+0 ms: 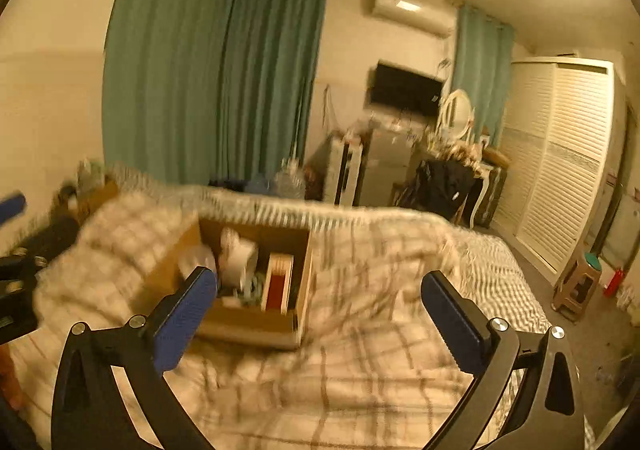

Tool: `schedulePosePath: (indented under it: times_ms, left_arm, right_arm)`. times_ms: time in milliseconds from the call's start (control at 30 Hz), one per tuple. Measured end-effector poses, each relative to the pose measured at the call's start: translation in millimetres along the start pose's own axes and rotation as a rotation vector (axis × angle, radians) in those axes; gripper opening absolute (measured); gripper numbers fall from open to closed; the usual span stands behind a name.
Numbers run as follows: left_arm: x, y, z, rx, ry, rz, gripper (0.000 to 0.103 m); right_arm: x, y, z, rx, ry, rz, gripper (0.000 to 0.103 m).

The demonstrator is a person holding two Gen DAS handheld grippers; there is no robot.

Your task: Organize objects

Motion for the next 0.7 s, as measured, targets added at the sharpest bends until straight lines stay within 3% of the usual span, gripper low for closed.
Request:
schedulePosePath:
  times_ms: [467,700]
  left_arm:
    - [4,-22,15,0.093,0.02,-0.02,0.103]
    - [1,-25,16,0.095,0.025,-0.005,0.103]
  right_arm:
    - [4,-3,1,-0.042,-0.005,-0.012,0.103]
    - [-1,-4,1,-0.046,0.0,0.009,0.103]
Point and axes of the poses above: each gripper's, at about its wrist camera, not at the fingertips, and z roughly the way its jaws point, x to its left, y to its top, the point moved 3 cm from there along z, roughly the way its jaws point, and after that the axes turned 8 degrees about y, right-handed, at the moved point
